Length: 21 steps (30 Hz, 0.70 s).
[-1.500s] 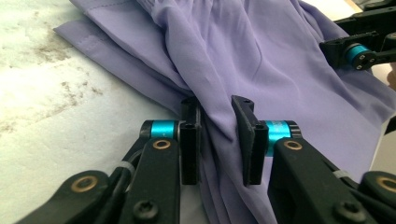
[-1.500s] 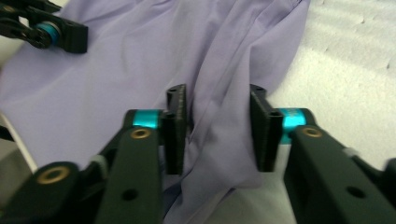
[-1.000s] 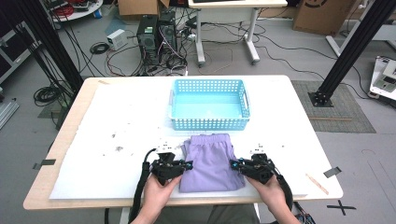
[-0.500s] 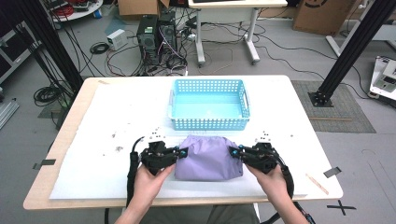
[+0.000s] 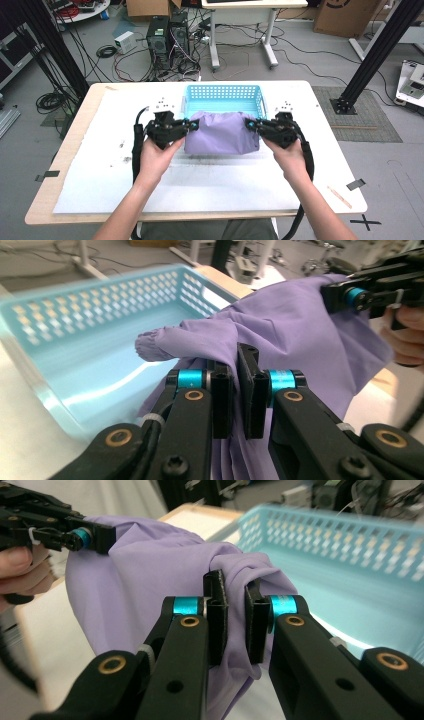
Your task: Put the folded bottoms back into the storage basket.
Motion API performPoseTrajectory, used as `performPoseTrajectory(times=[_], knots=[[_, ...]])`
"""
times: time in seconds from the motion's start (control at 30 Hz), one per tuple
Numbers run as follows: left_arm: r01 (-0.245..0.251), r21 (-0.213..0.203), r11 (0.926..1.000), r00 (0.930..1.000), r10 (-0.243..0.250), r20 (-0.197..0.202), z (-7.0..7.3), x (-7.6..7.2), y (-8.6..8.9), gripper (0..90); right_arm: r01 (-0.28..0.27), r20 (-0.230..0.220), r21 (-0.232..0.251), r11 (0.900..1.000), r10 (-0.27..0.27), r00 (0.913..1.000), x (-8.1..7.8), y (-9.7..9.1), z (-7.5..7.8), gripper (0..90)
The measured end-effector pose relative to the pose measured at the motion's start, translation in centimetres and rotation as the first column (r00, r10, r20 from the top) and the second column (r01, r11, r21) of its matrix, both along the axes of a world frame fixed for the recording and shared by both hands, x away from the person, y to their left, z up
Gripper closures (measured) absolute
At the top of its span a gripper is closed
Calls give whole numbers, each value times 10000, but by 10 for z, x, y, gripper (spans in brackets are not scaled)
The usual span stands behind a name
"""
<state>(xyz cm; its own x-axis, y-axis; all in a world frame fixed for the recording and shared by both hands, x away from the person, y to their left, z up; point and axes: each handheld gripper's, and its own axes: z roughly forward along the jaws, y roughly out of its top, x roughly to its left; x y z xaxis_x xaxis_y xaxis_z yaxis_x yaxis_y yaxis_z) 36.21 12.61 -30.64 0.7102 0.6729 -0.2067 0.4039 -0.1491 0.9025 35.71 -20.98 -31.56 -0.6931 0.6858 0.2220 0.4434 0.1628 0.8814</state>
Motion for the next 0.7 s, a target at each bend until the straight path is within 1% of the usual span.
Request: performPoseTrajectory(times=[0.07,0.1,0.13,0.23,0.3,0.33,0.37,0.4,0.43,0.47,0.5,0.53,0.57,0.6,0.63,0.67,0.7], knots=[[-184,59,9998,9997,183,148,7,16,-1,849,261,313,-261,9993,-252,9992,14,3,8,840],[-320,49,9995,9994,319,103,9,25,-1,849,304,275,-248,9992,-297,9992,21,5,12,840],[-351,-8,9994,9993,351,112,10,33,-2,849,368,267,-298,9989,-360,9990,30,6,14,840],[-511,82,9987,9984,509,257,11,57,-7,849,708,496,-679,9952,-675,9965,54,9,19,840],[-710,138,9974,9965,703,443,10,73,-11,849,875,509,-576,9945,-846,9951,71,9,18,840],[-779,213,9967,9958,767,498,8,80,-13,849,939,586,-645,9935,-902,9942,80,9,17,839],[-837,329,9959,9946,815,637,4,88,-16,849,1064,600,-697,9919,-1023,9929,88,9,15,839],[-1016,571,9932,9920,968,813,-2,96,-19,848,1243,672,-781,9892,-1191,9906,96,9,12,836],[-1301,888,9875,9881,1217,940,-11,103,-22,841,1364,650,-846,9870,-1311,9892,104,9,6,811],[-1629,1209,9792,9838,1519,950,-18,109,-23,764,1555,402,-1069,9820,-1520,9876,113,10,-2,716],[-2282,1621,9600,9730,2188,734,-32,117,-23,594,1799,120,-1339,9745,-1799,9836,119,11,-9,582],[-2523,1753,9516,9676,2470,520,-42,122,-20,467,2245,-288,-1756,9585,-2330,9721,127,11,-19,501],[-2516,1599,9545,9678,2490,361,-50,123,-16,452,2432,-466,-1953,9501,-2567,9654,129,9,-26,493],[-2568,1444,9556,9664,2550,315,-56,122,-12,450,2490,-475,-2034,9469,-2636,9635,129,6,-31,499],[-2581,1279,9576,9661,2567,279,-60,120,-8,424,2552,-457,-2051,9449,-2697,9618,127,4,-33,489],[-2518,1178,9606,9678,2504,274,-62,116,-4,379,2491,-438,-2002,9476,-2627,9639,124,2,-34,464],[-2415,1174,9633,9704,2394,323,-62,112,-2,369,2453,-370,-1938,9499,-2570,9657,119,-1,-34,442]])
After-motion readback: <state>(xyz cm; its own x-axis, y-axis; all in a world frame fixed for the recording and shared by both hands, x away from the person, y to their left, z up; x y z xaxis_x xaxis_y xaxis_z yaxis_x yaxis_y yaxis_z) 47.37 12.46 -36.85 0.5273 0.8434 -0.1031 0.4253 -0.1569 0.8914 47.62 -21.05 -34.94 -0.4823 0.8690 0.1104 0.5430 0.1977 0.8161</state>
